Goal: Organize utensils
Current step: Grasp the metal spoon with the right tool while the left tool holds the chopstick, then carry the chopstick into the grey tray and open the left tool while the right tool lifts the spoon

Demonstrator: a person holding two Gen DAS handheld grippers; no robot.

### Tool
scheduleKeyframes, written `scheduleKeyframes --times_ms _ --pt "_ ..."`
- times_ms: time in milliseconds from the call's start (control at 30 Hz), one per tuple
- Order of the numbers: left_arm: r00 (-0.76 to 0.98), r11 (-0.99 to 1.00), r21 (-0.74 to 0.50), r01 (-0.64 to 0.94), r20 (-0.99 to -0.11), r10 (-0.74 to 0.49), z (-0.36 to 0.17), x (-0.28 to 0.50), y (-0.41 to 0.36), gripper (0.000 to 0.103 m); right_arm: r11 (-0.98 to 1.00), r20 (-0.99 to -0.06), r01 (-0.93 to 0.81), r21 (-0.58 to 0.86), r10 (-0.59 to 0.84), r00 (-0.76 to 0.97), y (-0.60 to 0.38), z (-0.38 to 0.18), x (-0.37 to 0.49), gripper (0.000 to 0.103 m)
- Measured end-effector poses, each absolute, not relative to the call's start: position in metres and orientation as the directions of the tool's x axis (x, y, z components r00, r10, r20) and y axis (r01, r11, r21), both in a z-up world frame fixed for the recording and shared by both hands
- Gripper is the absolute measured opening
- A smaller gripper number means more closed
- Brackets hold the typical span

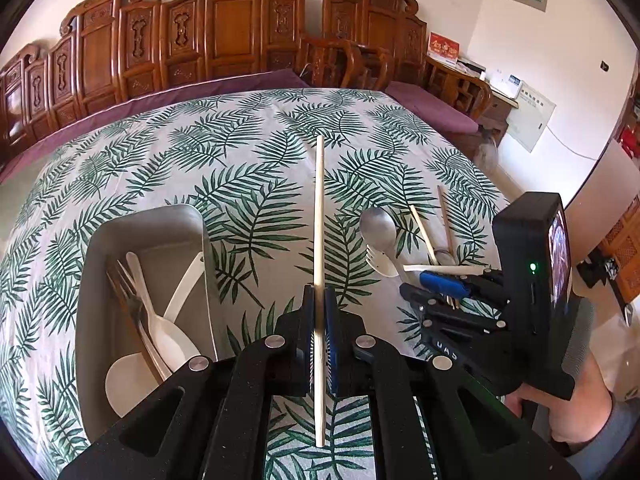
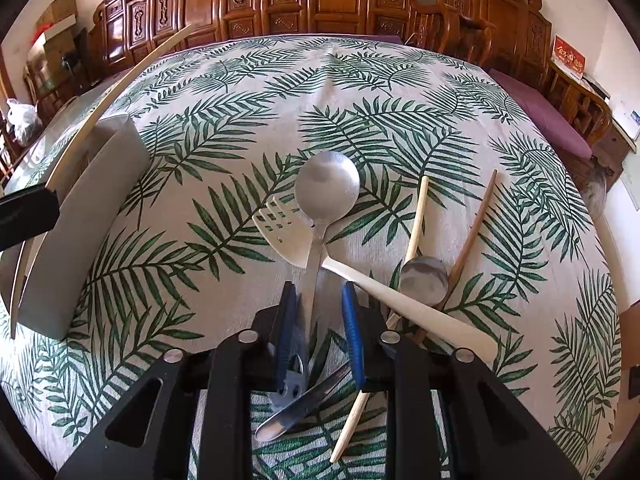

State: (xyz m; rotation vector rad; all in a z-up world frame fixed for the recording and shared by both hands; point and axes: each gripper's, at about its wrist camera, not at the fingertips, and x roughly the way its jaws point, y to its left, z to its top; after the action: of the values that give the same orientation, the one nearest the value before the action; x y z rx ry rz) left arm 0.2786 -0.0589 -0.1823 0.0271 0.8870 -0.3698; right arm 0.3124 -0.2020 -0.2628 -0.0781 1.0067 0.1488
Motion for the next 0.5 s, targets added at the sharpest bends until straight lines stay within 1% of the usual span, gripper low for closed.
scheduleKeyframes --times_ms 133,500 --pt "0.577 0.937 -0.129 0.325 -0.758 -0.304 -0.180 0.278 -0.058 0.004 0.988 -0.844 -0.155 0.007 0.089 0.528 -0.205 -0.263 0.315 0.009" --pt "0.598 0.947 -0.123 0.297 -0.749 -0.285 -0.173 0.274 -0.042 0.004 0.979 -0.827 -0.196 0.051 0.151 0.541 -0.205 -0.254 0.307 0.008"
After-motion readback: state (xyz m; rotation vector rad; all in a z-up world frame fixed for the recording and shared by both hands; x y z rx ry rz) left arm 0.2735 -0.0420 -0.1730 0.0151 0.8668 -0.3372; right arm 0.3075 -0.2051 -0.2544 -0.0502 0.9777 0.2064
